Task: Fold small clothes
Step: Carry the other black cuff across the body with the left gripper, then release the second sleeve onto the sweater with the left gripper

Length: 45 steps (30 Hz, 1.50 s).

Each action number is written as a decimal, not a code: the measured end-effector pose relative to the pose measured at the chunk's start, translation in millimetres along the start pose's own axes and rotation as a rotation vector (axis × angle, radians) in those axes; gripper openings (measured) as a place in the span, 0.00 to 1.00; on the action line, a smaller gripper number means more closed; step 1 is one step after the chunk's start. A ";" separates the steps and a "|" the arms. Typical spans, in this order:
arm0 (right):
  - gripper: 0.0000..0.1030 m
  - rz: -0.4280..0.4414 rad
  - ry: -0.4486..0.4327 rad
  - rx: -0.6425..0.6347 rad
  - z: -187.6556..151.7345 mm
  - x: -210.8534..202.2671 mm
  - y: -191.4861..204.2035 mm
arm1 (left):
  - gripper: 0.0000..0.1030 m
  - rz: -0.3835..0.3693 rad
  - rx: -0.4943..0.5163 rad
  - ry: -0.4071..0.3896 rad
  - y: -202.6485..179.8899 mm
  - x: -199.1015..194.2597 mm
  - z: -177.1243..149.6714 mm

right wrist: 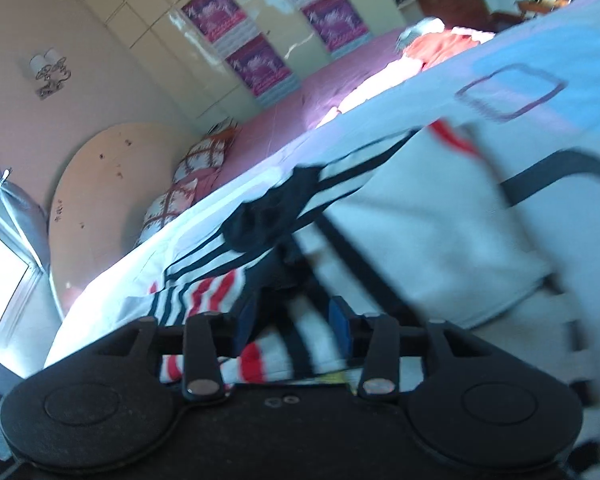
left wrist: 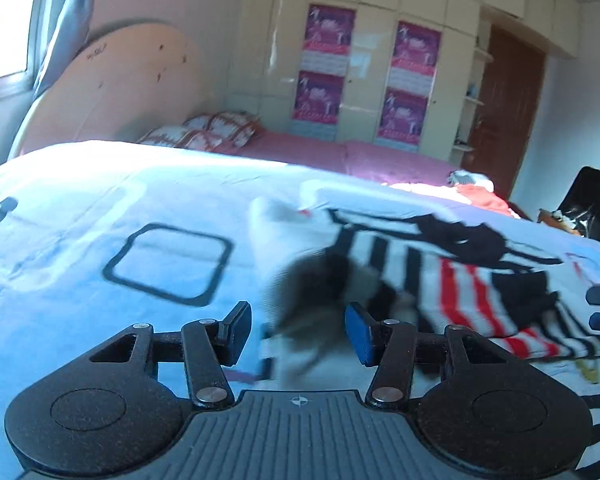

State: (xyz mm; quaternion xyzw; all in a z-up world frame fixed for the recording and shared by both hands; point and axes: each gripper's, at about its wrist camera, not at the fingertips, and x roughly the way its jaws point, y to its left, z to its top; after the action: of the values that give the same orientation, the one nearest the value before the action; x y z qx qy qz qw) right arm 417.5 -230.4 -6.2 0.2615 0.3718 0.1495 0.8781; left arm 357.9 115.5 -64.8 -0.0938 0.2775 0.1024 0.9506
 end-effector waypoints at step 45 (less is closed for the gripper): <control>0.07 -0.240 -0.085 -0.233 -8.7 1.3 -21.7 | 0.42 -0.188 0.117 -0.021 -31.4 20.2 24.4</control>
State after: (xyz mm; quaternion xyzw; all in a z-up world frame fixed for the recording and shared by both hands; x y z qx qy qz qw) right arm 413.5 -244.5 -24.5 0.1177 0.3432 0.0745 0.9289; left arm 394.8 94.0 -51.8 -0.0625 0.2631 -0.0024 0.9628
